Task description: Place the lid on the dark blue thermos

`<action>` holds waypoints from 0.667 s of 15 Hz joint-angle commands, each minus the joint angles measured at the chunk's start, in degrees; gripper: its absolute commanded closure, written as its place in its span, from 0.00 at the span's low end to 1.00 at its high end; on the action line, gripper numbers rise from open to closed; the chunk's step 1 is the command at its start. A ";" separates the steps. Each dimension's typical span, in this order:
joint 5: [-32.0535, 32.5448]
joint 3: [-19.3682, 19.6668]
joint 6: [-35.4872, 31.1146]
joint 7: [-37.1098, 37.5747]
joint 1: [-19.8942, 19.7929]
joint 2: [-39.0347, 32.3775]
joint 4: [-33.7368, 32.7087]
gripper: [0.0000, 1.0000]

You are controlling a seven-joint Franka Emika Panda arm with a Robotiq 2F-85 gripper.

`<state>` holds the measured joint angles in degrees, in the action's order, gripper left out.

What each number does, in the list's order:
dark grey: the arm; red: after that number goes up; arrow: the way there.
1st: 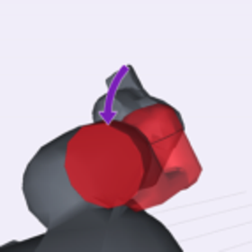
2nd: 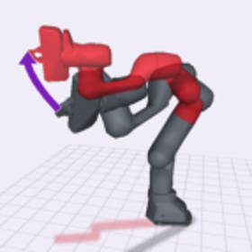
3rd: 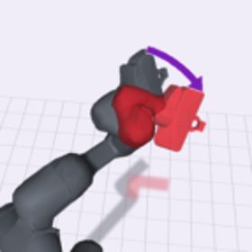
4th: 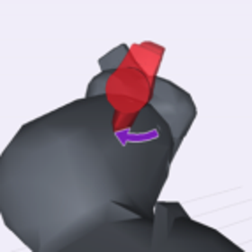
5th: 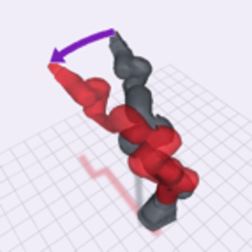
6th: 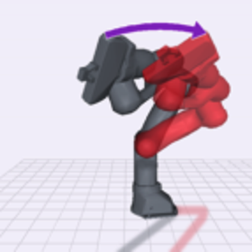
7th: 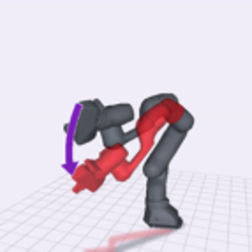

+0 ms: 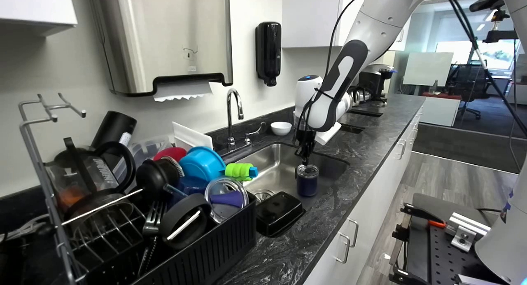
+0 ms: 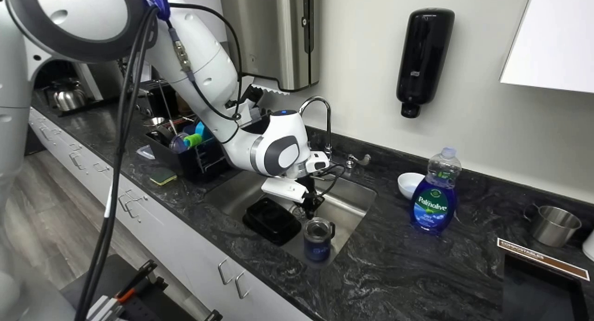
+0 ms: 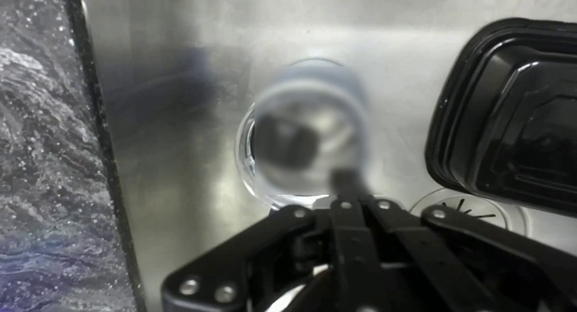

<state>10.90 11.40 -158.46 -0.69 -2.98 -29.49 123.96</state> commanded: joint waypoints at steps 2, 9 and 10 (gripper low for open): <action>0.83 1.07 2.22 0.89 0.35 3.62 0.32 1.00; -4.11 -2.15 13.31 -0.33 -2.41 1.81 -5.89 1.00; -5.43 -2.96 14.25 -0.92 -3.02 1.17 -6.54 1.00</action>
<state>8.56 11.28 -147.81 -0.07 -3.48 -26.29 120.24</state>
